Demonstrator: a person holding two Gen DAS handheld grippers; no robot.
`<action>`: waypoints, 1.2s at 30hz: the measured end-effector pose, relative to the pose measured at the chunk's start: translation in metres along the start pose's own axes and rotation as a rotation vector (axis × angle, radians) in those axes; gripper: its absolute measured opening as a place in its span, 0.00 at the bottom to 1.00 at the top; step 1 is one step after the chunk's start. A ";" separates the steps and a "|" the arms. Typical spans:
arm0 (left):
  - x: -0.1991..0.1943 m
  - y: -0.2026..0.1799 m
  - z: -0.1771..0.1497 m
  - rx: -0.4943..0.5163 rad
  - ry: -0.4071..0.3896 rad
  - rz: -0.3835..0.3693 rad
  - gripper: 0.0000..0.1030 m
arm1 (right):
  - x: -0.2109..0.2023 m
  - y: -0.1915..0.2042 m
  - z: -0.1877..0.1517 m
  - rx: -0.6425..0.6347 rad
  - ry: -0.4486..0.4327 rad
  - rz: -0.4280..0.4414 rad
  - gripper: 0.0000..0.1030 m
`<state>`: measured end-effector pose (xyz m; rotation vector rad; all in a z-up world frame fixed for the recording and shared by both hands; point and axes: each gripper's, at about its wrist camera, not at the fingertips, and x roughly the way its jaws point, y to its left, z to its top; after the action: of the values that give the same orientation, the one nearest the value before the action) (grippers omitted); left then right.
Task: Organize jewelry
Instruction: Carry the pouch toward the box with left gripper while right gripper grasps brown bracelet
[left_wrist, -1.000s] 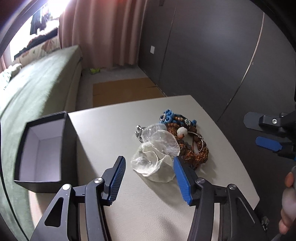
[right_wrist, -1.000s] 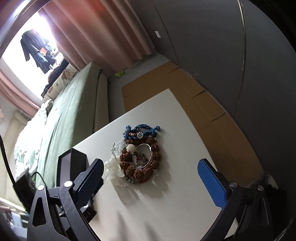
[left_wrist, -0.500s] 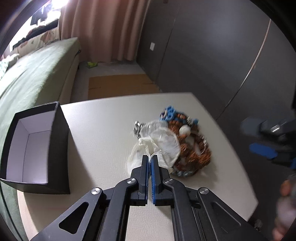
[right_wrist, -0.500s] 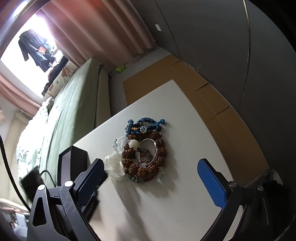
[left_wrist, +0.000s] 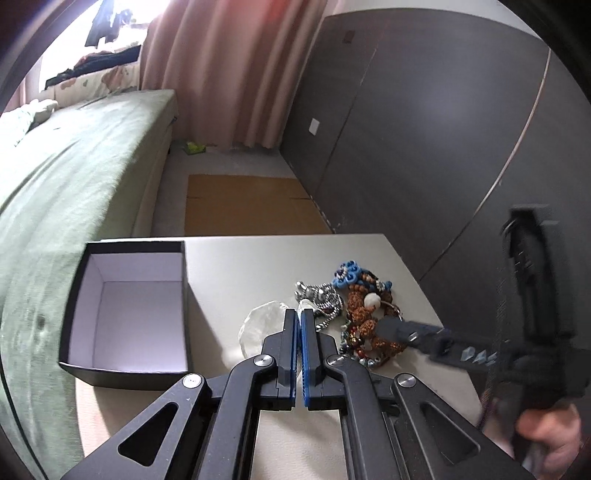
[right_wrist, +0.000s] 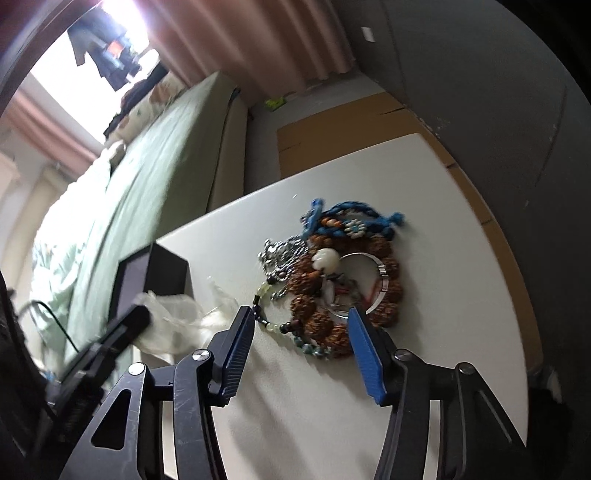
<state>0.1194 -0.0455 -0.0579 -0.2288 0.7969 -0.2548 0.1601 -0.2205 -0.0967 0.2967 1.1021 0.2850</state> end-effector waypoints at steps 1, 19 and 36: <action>-0.002 0.002 0.001 -0.008 -0.004 -0.001 0.01 | 0.005 0.004 0.000 -0.016 0.008 -0.003 0.45; -0.032 0.043 0.010 -0.069 -0.060 0.029 0.01 | 0.021 0.013 0.002 -0.093 0.032 -0.078 0.01; -0.066 0.061 0.021 -0.140 -0.134 -0.010 0.01 | 0.007 0.012 0.009 -0.106 -0.001 -0.043 0.46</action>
<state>0.0987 0.0349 -0.0177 -0.3779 0.6809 -0.1910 0.1700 -0.2074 -0.0943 0.1788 1.0870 0.3034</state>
